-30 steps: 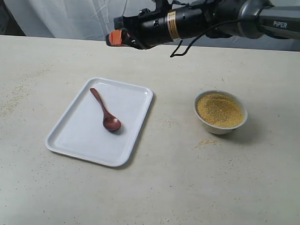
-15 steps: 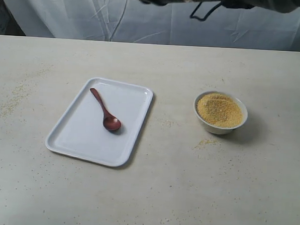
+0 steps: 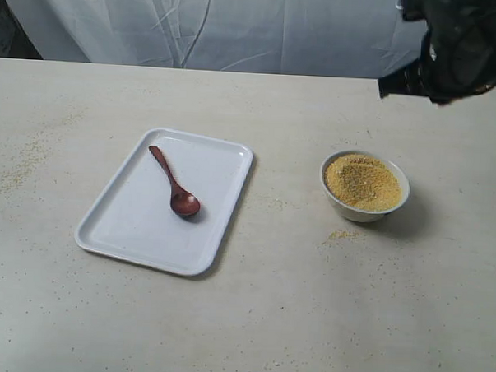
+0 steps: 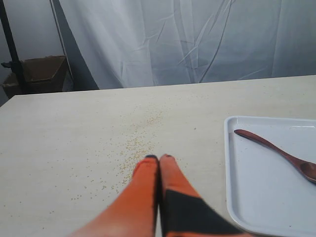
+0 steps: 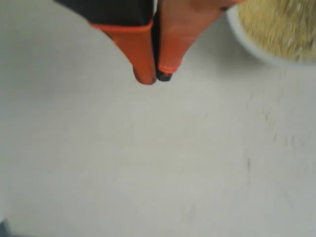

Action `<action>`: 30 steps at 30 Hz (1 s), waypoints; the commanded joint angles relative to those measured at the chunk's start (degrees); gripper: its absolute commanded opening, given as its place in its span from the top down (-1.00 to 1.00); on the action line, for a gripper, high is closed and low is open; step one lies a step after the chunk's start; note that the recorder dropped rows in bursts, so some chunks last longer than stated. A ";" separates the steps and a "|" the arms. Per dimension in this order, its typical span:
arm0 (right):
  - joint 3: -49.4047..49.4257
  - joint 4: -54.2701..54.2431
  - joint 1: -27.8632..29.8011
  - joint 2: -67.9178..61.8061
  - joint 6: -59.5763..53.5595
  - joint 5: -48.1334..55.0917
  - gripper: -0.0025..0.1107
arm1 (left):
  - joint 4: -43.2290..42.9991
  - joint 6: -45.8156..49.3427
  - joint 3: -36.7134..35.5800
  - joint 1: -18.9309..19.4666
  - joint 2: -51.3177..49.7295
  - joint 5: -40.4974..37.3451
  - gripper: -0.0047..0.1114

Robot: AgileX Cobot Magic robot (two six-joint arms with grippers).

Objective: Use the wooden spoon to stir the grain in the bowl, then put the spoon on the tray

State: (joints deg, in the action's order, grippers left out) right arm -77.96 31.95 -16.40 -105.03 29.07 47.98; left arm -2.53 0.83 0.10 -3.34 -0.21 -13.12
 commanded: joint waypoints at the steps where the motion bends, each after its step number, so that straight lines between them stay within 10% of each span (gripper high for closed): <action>1: 2.45 -27.76 8.10 3.81 -25.16 1.13 0.97 | -0.04 -0.22 -0.10 -0.22 0.21 0.69 0.92; 12: 26.30 -36.98 15.76 29.61 -39.80 -4.61 0.97 | -0.04 -0.22 -0.10 -0.22 0.21 0.69 0.92; 23: 58.44 -43.16 15.76 85.60 -39.62 -28.09 0.97 | -0.04 -0.22 -0.10 -0.22 0.21 0.69 0.92; 30: 59.84 -43.16 15.76 96.41 -39.62 -27.47 0.97 | -0.04 -0.22 -0.10 -0.22 0.21 0.69 0.92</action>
State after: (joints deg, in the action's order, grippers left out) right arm -18.46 -11.05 -0.90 -9.87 -10.13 21.41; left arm -2.53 0.83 0.10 -3.34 -0.21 -13.12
